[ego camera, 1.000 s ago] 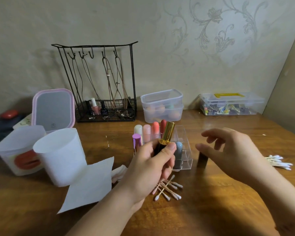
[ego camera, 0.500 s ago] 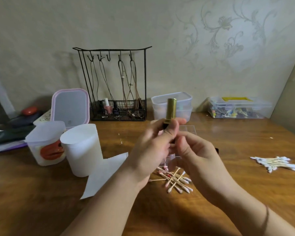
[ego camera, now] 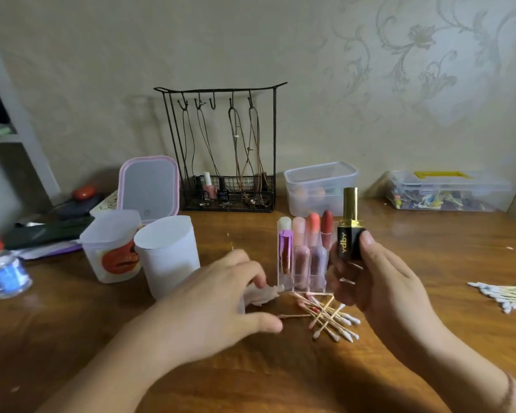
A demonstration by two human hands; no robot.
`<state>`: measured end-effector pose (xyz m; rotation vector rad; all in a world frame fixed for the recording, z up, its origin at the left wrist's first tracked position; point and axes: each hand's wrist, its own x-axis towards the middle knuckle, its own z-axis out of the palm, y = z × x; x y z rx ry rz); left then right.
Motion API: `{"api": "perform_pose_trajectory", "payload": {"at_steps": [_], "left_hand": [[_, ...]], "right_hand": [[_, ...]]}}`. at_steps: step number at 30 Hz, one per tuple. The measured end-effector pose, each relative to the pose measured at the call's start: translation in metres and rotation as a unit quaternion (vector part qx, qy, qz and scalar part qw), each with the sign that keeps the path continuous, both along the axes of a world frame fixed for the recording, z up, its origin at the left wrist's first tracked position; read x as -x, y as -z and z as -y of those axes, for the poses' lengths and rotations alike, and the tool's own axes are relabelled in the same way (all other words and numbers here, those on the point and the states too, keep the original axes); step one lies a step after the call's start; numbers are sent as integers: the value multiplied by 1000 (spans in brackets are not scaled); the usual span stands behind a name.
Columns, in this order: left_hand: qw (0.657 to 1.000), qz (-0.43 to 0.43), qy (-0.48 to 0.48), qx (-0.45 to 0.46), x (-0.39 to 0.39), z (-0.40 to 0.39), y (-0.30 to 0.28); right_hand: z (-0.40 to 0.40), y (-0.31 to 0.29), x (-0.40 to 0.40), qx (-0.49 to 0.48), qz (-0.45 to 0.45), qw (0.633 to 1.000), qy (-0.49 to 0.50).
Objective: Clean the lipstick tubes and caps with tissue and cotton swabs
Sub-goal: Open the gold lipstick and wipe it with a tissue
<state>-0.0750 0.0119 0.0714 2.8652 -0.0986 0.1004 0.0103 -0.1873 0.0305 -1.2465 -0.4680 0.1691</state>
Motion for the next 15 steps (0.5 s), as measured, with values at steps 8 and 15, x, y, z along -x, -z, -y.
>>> {"api": "perform_pose_trajectory", "payload": {"at_steps": [8,15], "left_hand": [[982,118,-78,-122,20,-39,38],[950,269,-128,93,7,-49,13]], "right_hand": [[-6,5,10,89,76,993,-27],[-7,7,8,59,83,994,-31]]}}
